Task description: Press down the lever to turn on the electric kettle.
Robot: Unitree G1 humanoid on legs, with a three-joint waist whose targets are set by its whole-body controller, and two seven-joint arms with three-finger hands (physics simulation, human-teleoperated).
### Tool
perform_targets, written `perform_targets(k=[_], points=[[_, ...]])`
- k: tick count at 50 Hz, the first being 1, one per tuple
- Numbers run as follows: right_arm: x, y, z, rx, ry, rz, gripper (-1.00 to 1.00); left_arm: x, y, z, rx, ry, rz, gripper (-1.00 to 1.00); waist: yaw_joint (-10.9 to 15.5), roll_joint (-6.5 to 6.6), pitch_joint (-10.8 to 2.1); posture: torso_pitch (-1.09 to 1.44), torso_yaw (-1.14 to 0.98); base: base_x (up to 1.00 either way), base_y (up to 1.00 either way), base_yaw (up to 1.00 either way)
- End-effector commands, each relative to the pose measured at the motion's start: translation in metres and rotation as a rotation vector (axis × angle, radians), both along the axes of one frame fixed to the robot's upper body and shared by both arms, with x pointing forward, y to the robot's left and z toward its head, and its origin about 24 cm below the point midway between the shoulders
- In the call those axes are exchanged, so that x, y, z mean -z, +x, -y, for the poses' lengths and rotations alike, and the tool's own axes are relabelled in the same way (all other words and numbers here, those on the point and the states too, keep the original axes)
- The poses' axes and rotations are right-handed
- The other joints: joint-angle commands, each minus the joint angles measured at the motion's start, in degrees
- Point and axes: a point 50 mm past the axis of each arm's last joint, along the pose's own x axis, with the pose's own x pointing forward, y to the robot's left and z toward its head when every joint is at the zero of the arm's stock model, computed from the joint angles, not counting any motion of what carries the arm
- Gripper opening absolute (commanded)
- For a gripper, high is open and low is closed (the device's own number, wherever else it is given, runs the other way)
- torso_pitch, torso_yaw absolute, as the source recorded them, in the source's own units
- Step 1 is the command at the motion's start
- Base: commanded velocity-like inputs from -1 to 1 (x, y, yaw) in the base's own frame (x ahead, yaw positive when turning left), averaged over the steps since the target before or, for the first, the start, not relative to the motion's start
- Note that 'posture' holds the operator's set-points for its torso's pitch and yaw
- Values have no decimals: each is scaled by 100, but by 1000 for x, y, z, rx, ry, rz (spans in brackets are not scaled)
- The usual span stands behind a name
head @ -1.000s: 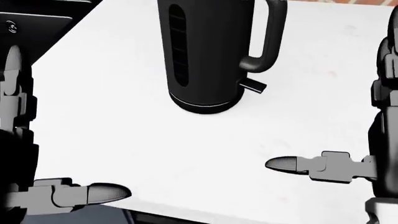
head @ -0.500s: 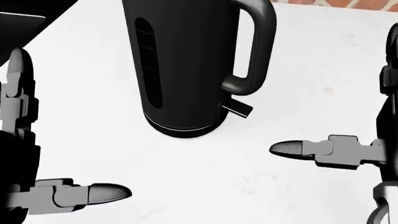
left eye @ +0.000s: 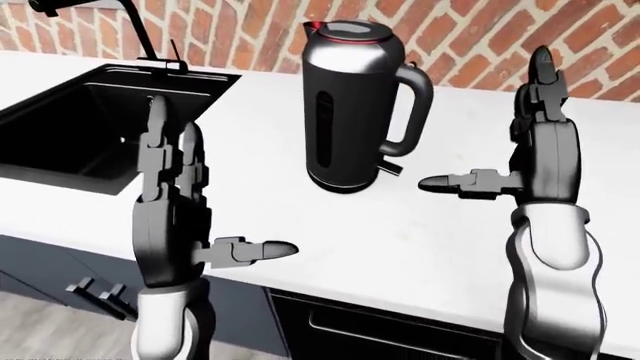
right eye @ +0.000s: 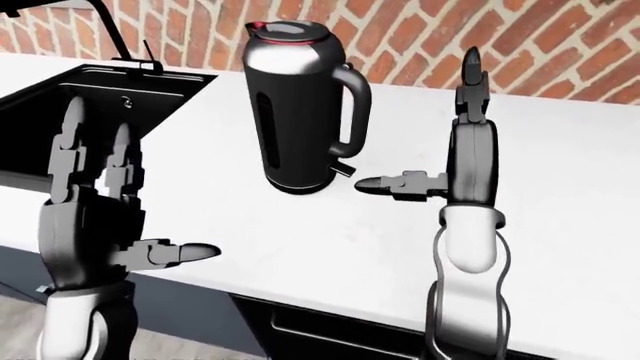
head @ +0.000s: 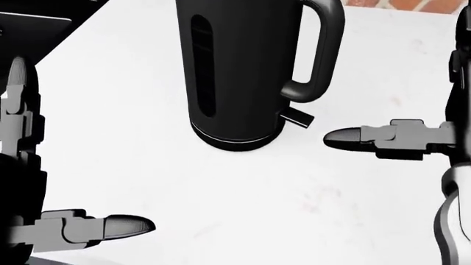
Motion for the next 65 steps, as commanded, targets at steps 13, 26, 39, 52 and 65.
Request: perform_targets(k=[13, 26, 39, 52, 65], points=[[-30, 13, 4, 4, -4, 91, 100, -14, -6, 1, 4, 0, 77, 100, -3, 6, -85, 0, 0, 0, 0, 0], [-33, 40, 1, -13, -10, 24, 100, -13, -5, 1, 4, -1, 78, 100, -31, 39, -111, 0, 0, 0, 0, 0], [-28, 68, -13, -81, -34, -56, 100, -12, -5, 1, 4, 1, 78, 100, -47, 58, -155, 0, 0, 0, 0, 0], [-20, 77, -17, -97, -55, -83, 100, -13, -6, 1, 3, 0, 78, 100, -41, 38, -152, 0, 0, 0, 0, 0], [-11, 90, -21, -94, -64, -98, 100, -12, -6, 2, 4, 1, 77, 100, -32, 36, -137, 0, 0, 0, 0, 0]])
